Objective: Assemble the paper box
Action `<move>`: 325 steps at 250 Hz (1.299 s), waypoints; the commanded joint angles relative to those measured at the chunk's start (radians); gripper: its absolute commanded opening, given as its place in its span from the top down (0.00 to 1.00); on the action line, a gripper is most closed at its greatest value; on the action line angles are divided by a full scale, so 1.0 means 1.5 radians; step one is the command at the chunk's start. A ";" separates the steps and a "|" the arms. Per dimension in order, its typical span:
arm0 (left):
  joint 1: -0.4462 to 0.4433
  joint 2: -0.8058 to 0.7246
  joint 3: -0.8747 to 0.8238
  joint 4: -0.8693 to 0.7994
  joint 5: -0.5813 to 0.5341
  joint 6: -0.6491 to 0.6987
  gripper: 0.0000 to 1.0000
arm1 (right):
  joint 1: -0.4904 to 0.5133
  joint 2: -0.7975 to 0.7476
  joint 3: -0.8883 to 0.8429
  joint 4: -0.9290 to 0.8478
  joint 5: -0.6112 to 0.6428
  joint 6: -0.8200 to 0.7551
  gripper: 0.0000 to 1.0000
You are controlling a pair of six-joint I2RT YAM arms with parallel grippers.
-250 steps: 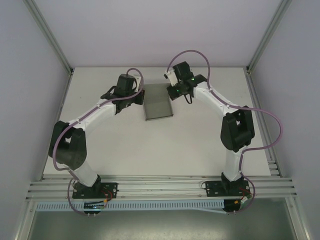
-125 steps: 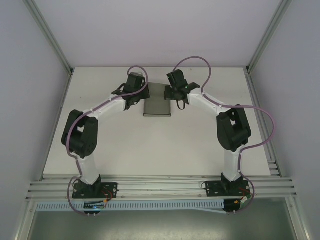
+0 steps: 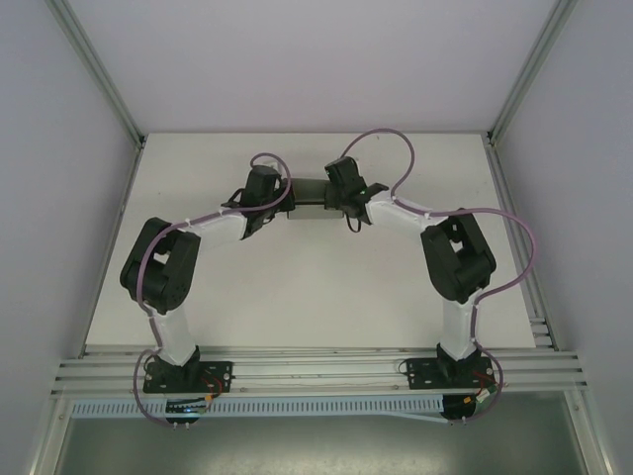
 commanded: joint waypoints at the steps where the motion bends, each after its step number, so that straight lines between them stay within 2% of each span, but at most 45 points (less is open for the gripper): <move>1: -0.030 -0.015 -0.034 0.063 0.158 -0.024 1.00 | 0.056 -0.028 -0.046 0.120 -0.005 0.001 1.00; 15: -0.033 -0.019 -0.046 0.070 0.171 -0.021 1.00 | 0.067 -0.036 -0.065 0.134 0.016 -0.008 1.00; 42: -0.033 -0.041 -0.070 0.066 0.198 -0.007 0.92 | 0.082 -0.056 -0.112 0.173 0.062 -0.036 1.00; 68: -0.033 -0.084 -0.101 0.036 0.198 0.006 0.75 | 0.085 -0.079 -0.172 0.228 0.079 -0.066 1.00; 79: -0.033 -0.110 -0.111 0.010 0.185 0.011 0.63 | 0.086 -0.086 -0.198 0.249 0.084 -0.083 1.00; 94: -0.032 -0.142 -0.118 -0.046 0.137 0.010 0.32 | 0.087 -0.093 -0.229 0.275 0.086 -0.100 1.00; 118: -0.032 -0.195 -0.126 -0.127 0.076 0.010 0.02 | 0.088 -0.094 -0.267 0.305 0.071 -0.131 1.00; 165: -0.032 -0.299 -0.110 -0.274 0.020 -0.046 0.02 | 0.096 -0.094 -0.325 0.380 0.088 -0.164 1.00; 190: -0.026 -0.315 -0.060 -0.389 -0.041 -0.098 0.02 | 0.108 -0.095 -0.347 0.427 0.107 -0.200 1.00; 204: -0.010 -0.312 -0.041 -0.418 -0.049 -0.111 0.01 | 0.114 -0.094 -0.356 0.453 0.115 -0.221 1.00; 219: 0.020 -0.299 -0.032 -0.425 -0.018 -0.123 0.02 | 0.121 -0.092 -0.366 0.482 0.120 -0.237 1.00; 245: 0.079 -0.263 -0.035 -0.373 0.105 -0.144 0.01 | 0.127 -0.084 -0.369 0.501 0.130 -0.239 1.00; 278: 0.089 -0.189 -0.030 -0.307 0.199 -0.131 0.02 | 0.135 -0.082 -0.371 0.516 0.135 -0.252 1.00; 298: 0.091 -0.139 0.010 -0.314 0.229 -0.129 0.01 | 0.137 -0.087 -0.371 0.506 0.134 -0.248 0.91; 325: 0.091 -0.097 0.005 -0.278 0.253 -0.142 0.04 | 0.138 -0.101 -0.380 0.502 0.132 -0.237 0.78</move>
